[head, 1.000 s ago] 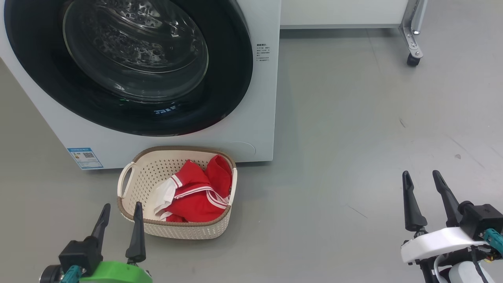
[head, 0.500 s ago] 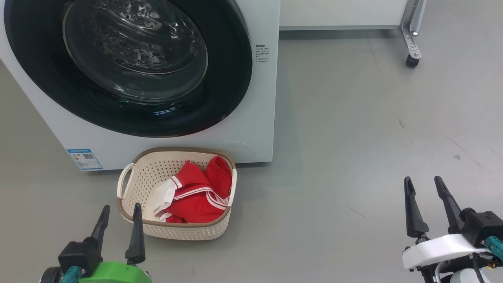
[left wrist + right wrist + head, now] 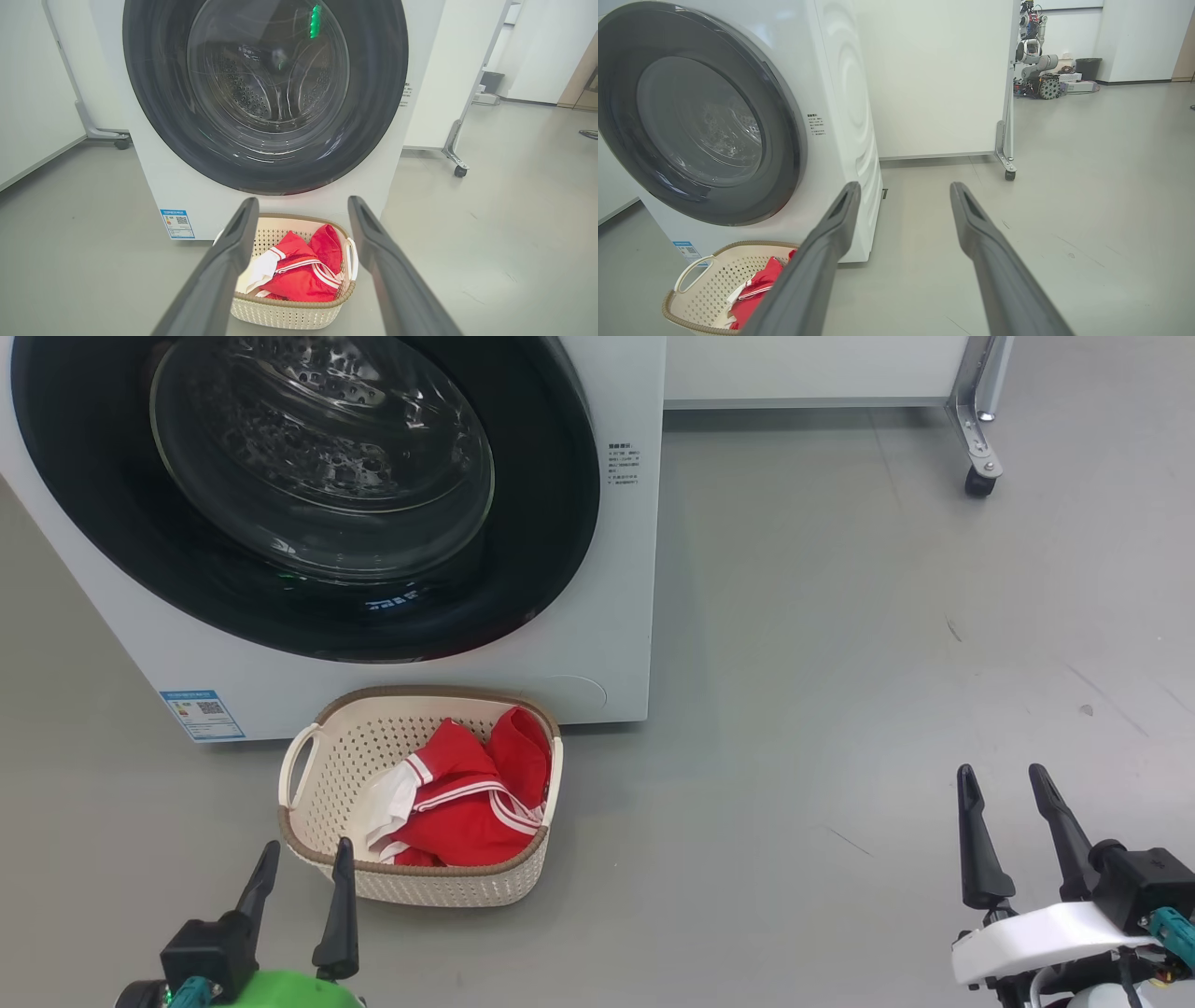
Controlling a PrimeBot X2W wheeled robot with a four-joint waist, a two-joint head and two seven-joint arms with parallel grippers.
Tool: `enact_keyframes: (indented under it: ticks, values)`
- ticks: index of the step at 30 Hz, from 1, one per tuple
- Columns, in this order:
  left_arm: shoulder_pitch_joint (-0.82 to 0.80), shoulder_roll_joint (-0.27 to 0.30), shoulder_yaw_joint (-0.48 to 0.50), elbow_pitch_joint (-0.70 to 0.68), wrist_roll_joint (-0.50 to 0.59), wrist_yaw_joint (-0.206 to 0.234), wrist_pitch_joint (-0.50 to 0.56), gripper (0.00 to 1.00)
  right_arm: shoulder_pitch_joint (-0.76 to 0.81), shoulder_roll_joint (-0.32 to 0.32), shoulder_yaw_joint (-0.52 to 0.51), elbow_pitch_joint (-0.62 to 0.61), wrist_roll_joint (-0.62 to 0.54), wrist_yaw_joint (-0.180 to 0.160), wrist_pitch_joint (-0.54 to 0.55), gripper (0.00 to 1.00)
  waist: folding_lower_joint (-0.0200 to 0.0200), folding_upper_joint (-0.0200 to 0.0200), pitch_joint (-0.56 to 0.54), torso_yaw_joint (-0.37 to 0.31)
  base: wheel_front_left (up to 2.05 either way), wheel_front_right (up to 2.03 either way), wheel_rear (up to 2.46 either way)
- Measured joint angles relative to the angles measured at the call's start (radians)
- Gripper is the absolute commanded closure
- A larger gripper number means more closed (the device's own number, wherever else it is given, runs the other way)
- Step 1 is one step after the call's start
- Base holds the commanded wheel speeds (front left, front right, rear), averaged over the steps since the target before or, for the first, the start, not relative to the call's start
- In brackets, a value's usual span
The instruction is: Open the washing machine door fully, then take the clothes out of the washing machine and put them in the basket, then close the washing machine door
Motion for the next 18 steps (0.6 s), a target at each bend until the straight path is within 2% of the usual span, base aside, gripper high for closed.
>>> enact_keyframes:
  ticks: [18]
  values:
    - [0.000, 0.000, -0.009, 0.003, -0.001, -0.016, 0.000, 0.00, 0.002, 0.014, -0.023, 0.000, -0.017, 0.022, 0.000, 0.00, 0.0000, 0.0000, -0.002, -0.002, 0.00, 0.00, 0.00]
